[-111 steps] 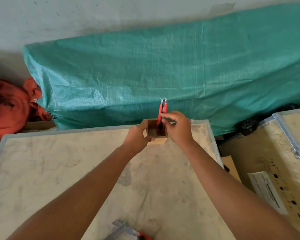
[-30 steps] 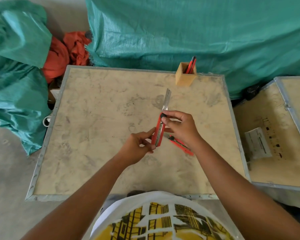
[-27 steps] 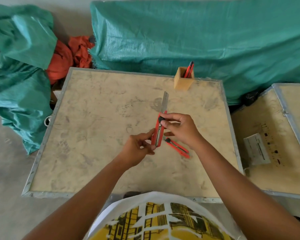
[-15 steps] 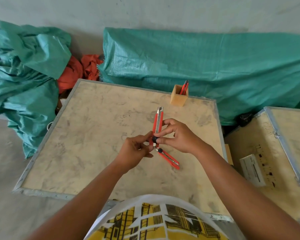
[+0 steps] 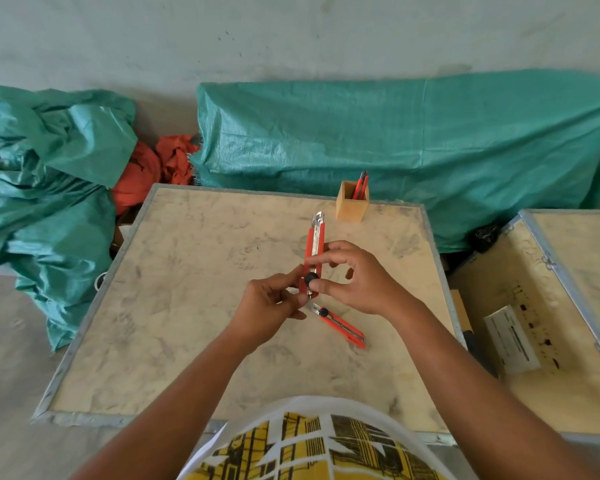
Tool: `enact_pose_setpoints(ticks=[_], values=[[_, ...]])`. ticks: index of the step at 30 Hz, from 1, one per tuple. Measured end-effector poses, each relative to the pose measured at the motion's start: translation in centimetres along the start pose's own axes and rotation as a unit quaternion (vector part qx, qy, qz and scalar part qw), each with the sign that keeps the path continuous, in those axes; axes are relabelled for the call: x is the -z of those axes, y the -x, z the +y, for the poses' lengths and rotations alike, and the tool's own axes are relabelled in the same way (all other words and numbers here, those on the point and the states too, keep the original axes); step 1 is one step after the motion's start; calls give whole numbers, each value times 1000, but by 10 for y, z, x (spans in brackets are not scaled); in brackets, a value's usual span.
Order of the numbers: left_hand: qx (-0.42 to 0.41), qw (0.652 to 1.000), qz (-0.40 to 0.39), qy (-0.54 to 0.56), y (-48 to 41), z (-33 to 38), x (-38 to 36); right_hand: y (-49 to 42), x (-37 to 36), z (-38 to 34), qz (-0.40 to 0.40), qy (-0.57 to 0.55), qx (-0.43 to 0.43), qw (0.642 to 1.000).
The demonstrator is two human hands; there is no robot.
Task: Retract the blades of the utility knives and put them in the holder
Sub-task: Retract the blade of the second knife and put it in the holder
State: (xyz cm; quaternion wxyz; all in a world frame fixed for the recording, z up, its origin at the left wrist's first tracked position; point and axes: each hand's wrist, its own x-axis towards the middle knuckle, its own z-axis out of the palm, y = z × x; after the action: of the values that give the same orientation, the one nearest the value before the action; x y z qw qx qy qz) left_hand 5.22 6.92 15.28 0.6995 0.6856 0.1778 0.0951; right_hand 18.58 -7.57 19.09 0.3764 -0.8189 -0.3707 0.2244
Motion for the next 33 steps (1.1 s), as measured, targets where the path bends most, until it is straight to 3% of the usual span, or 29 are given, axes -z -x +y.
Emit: enact_pose_setpoints(ticks=[18,33], values=[[-10,999,-38,-14,-18,7,-7,-1,4,12,114,-15,36,993],[-8,991,-53,-121,-114,26,-44,-59,62,67,190,-165,-27,967]])
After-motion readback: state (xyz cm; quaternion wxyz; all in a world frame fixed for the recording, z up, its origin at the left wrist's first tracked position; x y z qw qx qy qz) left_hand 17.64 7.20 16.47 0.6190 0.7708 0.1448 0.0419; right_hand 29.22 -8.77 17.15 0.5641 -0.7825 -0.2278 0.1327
